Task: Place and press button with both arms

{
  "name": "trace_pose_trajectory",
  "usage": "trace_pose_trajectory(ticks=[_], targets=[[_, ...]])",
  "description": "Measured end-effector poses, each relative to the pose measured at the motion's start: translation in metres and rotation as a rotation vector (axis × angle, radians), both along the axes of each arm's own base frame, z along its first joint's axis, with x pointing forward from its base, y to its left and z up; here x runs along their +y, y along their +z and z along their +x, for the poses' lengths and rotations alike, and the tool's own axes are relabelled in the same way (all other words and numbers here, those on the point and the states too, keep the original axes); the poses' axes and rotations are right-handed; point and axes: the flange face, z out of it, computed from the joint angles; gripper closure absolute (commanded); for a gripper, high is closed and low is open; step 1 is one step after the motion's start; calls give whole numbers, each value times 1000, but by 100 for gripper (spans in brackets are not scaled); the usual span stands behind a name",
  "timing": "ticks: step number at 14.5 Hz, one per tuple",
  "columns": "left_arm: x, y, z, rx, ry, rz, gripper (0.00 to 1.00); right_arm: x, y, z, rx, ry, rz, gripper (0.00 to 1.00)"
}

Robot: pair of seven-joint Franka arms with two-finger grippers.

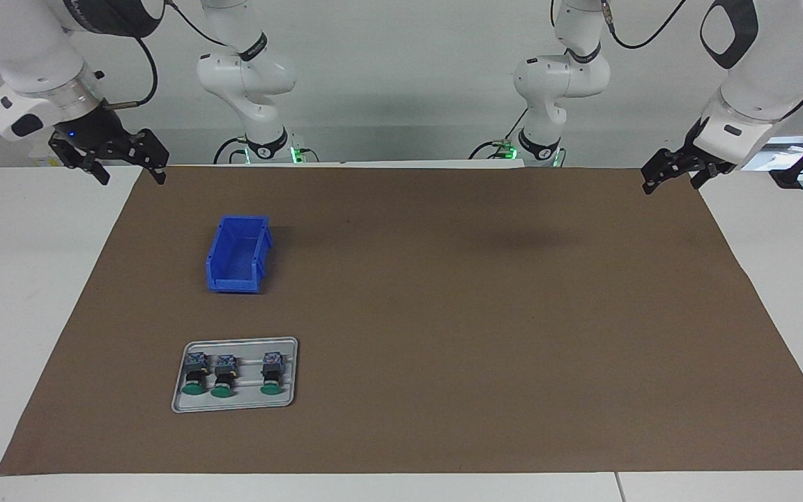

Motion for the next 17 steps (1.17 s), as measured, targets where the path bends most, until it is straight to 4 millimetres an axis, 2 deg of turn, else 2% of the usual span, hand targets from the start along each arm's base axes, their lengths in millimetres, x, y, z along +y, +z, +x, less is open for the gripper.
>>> trace_pose_trajectory(ticks=[8,12,15,17], targets=[[-2,7,-3,-18,-6,-1,0,-4,1,-1,-1,-7,0,0],[-2,16,-3,-36,-6,-2,0,2,0,-1,2,6,1,0],[-2,18,-4,-40,-6,-2,0,35,-1,11,-39,66,-3,0],[-2,18,-4,-40,-6,-2,0,65,-20,31,-70,76,-10,0]])
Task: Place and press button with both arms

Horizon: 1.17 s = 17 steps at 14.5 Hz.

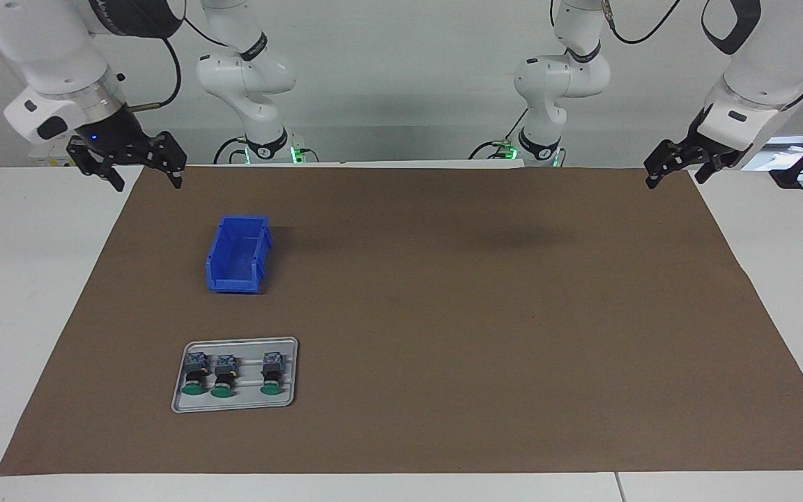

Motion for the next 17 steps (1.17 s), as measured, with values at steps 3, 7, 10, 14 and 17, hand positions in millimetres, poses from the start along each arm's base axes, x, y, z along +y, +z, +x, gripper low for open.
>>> trace_pose_trajectory(ticks=[3,7,10,14,17], targets=[[0,0,0,0,0,0,0,53,-53,42,-48,-23,-9,0],[0,0,0,1,0,0,0,105,-148,94,-110,-49,-2,0],[0,0,0,1,0,0,0,107,-210,118,-125,-73,20,1],[0,0,0,1,0,0,0,108,-259,129,-116,-78,17,9],[0,0,0,1,0,0,0,109,-275,133,-128,-79,19,13]])
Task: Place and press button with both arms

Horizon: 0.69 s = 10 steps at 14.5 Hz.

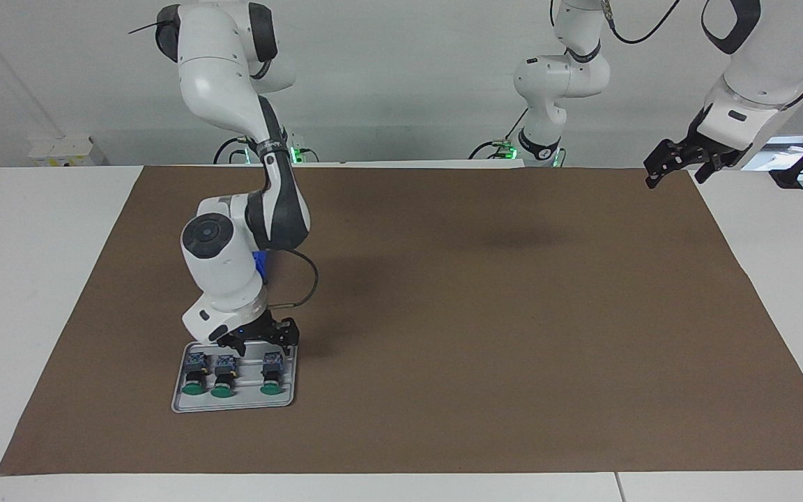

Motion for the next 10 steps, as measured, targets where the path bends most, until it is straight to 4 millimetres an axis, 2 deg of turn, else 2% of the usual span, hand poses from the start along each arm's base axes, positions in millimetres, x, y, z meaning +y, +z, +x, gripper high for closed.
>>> trace_pose_trajectory(ticks=[3,6,7,8,9,10], targets=[[0,0,0,0,0,0,0,1,-21,2,4,1,-4,18],[0,0,0,0,0,0,0,2,-38,4,10,8,-9,31],[0,0,0,0,0,0,0,2,-40,4,12,13,-10,40],[0,0,0,0,0,0,0,2,-41,4,12,18,-11,56],[0,0,0,0,0,0,0,2,-41,4,12,19,-11,79],[0,0,0,0,0,0,0,2,-41,4,12,19,-11,91]])
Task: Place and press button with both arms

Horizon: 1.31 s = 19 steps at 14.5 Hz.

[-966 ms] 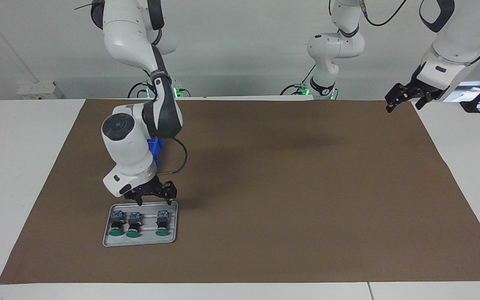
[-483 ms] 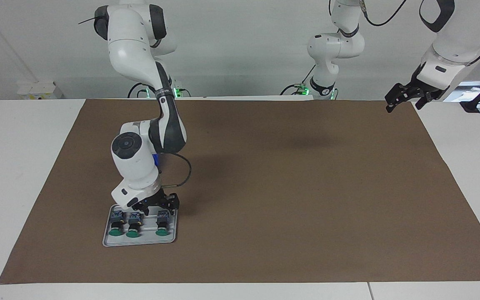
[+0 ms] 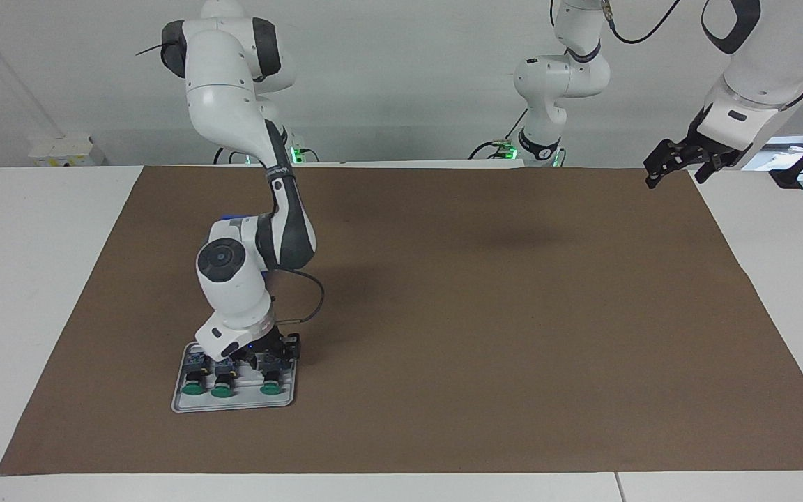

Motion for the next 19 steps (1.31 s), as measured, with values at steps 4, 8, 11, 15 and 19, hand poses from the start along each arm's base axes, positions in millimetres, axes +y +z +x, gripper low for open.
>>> trace_pose_trajectory(ticks=[4,8,11,15,19], targets=[[0,0,0,0,0,0,0,1,6,1,13,3,-1,100],[0,0,0,0,0,0,0,7,46,2,51,-58,9,100],[0,0,0,0,0,0,0,38,75,-11,72,-126,21,100],[0,0,0,0,0,0,0,126,90,-43,88,-298,34,100],[0,0,0,0,0,0,0,206,83,-83,114,-523,26,100]])
